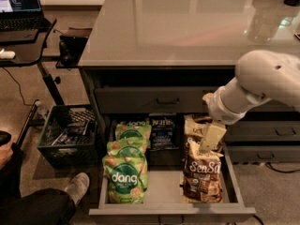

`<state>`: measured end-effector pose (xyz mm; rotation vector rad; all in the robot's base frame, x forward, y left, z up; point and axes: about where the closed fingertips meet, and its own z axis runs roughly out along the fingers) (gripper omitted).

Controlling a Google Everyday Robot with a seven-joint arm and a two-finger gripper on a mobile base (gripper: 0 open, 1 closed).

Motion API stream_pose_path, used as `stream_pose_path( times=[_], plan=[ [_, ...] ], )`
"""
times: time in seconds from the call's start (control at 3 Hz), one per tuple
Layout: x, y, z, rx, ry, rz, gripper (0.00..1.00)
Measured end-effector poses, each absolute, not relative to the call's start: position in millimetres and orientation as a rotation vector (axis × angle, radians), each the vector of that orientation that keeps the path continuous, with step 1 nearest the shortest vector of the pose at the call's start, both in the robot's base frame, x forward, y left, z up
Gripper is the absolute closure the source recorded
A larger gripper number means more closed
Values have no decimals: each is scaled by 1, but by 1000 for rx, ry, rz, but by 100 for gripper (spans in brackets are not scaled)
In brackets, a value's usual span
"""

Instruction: Pick blue chip bag from middle drawer and place on counter

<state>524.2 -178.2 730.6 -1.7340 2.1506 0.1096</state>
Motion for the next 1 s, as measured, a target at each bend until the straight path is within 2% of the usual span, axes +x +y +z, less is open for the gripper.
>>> stream_pose_path(
  times=[0.33,1.0],
  plan=[
    [548,-167,680,-1670,2125,224,0],
    [580,-145,625,-1573,2067,332,0]
  ],
)
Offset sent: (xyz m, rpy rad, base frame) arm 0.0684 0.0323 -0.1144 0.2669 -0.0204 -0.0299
